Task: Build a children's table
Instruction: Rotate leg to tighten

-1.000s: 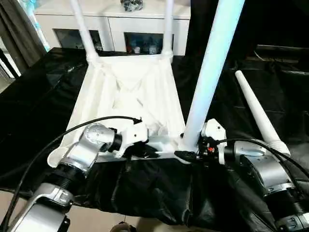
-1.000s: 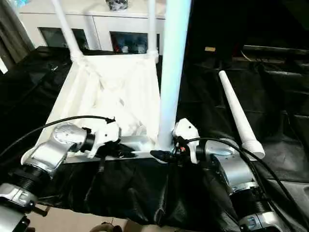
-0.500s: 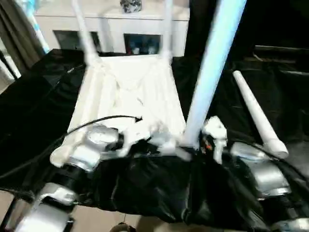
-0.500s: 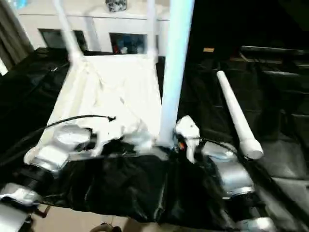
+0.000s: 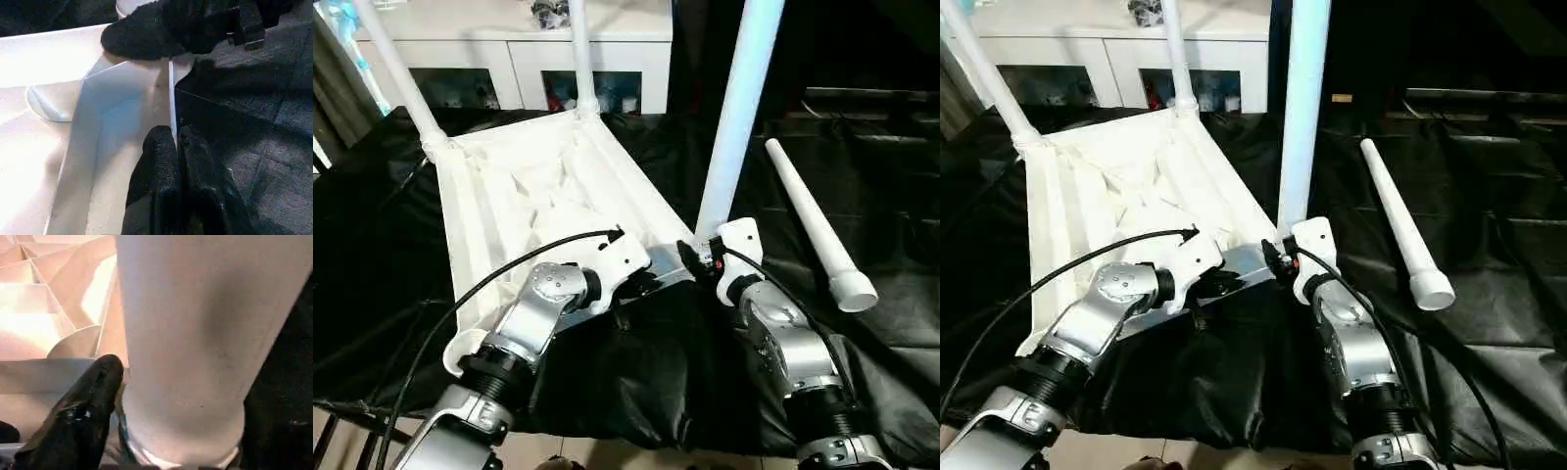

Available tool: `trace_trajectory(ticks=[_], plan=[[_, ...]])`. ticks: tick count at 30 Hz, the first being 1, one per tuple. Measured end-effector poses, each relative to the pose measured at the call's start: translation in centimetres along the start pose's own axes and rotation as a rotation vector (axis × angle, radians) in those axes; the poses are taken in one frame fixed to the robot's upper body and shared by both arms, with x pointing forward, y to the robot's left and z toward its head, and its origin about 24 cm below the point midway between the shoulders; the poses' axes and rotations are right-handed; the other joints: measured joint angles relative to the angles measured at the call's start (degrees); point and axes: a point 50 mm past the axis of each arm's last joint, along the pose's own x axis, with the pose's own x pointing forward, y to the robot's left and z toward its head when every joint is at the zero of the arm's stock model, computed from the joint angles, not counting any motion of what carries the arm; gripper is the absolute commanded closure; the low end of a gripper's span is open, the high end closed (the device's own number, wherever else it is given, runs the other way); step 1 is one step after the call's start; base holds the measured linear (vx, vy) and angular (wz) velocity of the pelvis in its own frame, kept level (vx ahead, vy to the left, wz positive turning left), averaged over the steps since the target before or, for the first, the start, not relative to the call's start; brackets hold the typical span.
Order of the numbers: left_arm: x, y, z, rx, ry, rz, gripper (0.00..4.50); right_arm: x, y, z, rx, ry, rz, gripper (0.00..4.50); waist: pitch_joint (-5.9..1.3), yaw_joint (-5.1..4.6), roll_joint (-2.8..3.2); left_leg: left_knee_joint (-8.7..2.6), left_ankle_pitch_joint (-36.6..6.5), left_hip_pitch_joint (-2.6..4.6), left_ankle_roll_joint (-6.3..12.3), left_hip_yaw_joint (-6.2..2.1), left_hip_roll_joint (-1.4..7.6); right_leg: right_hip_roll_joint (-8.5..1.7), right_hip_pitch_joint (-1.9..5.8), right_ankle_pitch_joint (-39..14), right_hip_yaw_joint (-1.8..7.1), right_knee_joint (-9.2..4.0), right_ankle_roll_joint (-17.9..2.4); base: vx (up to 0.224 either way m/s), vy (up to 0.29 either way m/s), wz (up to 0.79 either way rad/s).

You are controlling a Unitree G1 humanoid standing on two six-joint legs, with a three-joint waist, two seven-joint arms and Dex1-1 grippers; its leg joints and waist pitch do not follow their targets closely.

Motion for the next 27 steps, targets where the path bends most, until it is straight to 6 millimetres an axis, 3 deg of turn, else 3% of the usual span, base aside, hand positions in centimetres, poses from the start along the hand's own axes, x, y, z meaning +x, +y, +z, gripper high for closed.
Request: trace_trajectory(ticks=[5, 15, 20, 21, 26, 27], plan=[[-0.5, 0.1, -0.1, 0.038, 0.000, -0.039, 4.50, -0.6, -0.8, 0.1, -0.052, 0.009, 0.131, 0.69, 0.05, 0.07, -0.04, -0.01, 0.0, -0.09, 0.00, 0.00, 0.00, 0.00, -0.05, 0.0, -0.01, -0.04, 0.0, 0.000, 0.000, 0.00], [-3.4, 0.9, -1.1, 0.112, 0.016, -0.208, 4.50, -3.2, -2.4, 0.6, -0.241, 0.073, 0.554, 0.69, 0.07, 1.50, 0.03, 0.05, 0.0, -0.33, 0.04, 0.04, 0.03, 0.01, -0.04, 0.1, -0.02, -0.28, -0.1, 0.000, 0.000, 0.00], [-4.6, 1.2, -1.6, 0.134, 0.033, -0.279, 4.50, -4.1, -2.4, 0.5, -0.245, 0.110, 0.713, 0.69, 0.06, 2.46, 0.04, 0.11, 0.0, -0.32, 0.08, 0.08, 0.06, 0.01, -0.02, 0.1, -0.02, -0.29, -0.2, 0.000, 0.000, 0.00], [-4.8, 1.2, -1.7, 0.143, 0.037, -0.293, 4.50, -4.2, -2.3, 0.5, -0.247, 0.114, 0.734, 0.96, 0.06, 2.57, 0.02, 0.11, 0.0, -0.30, 0.08, 0.07, 0.07, 0.01, -0.02, 0.1, -0.03, -0.28, -0.2, 0.000, 0.000, 0.00], [-5.2, 1.3, -1.9, 0.151, 0.044, -0.336, 4.50, -4.4, -2.2, 0.4, -0.244, 0.127, 0.786, 1.23, 0.06, 2.69, 0.01, 0.30, 0.0, -0.29, 0.07, 0.07, 0.08, 0.00, 0.02, 0.1, -0.01, -0.13, -0.2, 0.000, 0.000, 0.00], [-5.3, 1.3, -2.0, 0.152, 0.048, -0.342, 4.50, -4.4, -2.1, 0.4, -0.239, 0.126, 0.794, 1.47, 0.06, 2.69, 0.01, 0.34, 0.0, -0.27, 0.07, 0.07, 0.08, -0.01, 0.02, 0.1, 0.00, -0.08, -0.2, 0.000, 0.000, 0.00]])
